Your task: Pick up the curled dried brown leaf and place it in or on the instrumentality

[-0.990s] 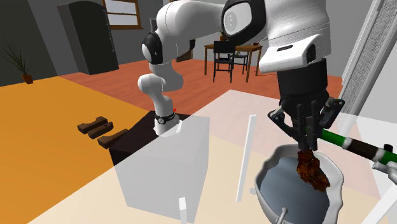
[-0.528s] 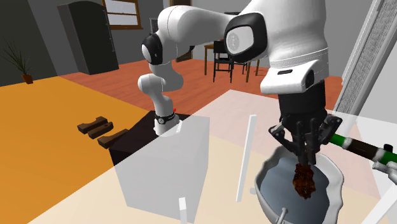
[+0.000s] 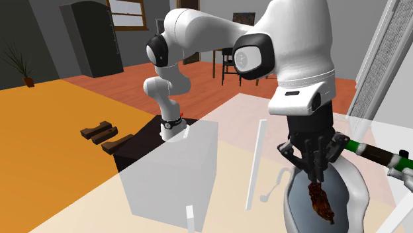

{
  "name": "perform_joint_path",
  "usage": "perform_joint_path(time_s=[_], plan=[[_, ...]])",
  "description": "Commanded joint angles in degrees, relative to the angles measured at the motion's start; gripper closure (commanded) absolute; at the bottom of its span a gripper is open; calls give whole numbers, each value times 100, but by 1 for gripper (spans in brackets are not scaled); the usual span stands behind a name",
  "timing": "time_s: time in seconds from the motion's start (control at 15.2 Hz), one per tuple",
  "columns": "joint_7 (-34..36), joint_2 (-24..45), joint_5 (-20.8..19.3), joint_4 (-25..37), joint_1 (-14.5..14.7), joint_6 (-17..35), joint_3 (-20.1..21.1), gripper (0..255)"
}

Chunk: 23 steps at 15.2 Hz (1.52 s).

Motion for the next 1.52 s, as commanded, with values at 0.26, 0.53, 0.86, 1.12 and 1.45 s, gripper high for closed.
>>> perform_joint_path(time_s=[0.26, 0.53, 0.86, 1.12, 1.45], plan=[[1, 18, -4, -8, 2, 2, -4, 255], [5, 19, -6, -1, 6, -3, -4, 0], [-45, -244, 89, 133, -78, -393, 43, 0], [-57, -303, 111, 188, -95, -504, 53, 0], [-57, -303, 111, 187, -95, -503, 53, 0]])
